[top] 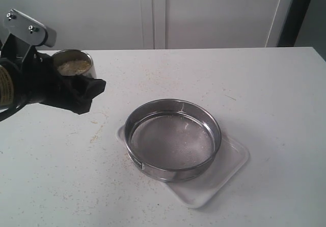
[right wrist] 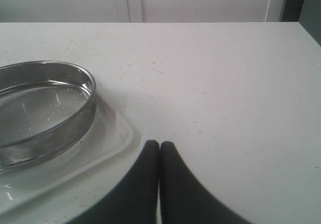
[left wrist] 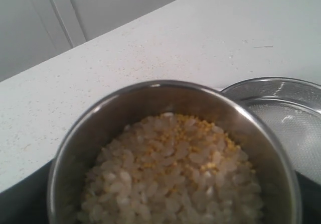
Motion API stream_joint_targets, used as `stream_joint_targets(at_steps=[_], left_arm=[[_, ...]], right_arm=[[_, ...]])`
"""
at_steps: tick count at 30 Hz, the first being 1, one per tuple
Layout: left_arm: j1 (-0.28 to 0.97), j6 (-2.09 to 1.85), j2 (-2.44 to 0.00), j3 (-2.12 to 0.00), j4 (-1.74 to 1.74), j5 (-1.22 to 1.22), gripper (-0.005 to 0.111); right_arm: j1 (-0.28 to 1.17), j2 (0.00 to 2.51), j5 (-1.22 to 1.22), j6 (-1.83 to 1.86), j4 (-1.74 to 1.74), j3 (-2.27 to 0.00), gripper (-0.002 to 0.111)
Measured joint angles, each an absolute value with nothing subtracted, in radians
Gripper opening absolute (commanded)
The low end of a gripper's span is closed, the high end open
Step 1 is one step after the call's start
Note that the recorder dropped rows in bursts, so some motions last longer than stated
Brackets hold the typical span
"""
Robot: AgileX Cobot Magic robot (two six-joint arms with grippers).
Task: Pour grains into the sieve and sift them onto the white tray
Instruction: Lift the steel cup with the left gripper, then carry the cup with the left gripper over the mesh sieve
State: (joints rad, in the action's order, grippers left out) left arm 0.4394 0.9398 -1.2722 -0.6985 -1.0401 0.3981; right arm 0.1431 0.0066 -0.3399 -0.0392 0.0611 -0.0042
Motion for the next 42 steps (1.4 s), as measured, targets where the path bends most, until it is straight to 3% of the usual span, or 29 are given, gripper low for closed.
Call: stream_joint_targets(at_steps=[22, 42], left_arm=[[0.758, 0.978, -1.353, -0.917, -1.038, 0.085, 0.0], [0.866, 0.894, -1.512, -1.031, -1.064, -0.06, 0.0]], right_arm=[[0.143, 0.007, -0.342, -0.039, 0.061, -0.004, 0.0], [0.143, 0.007, -0.342, -0.041, 0.061, -0.004, 0.0]])
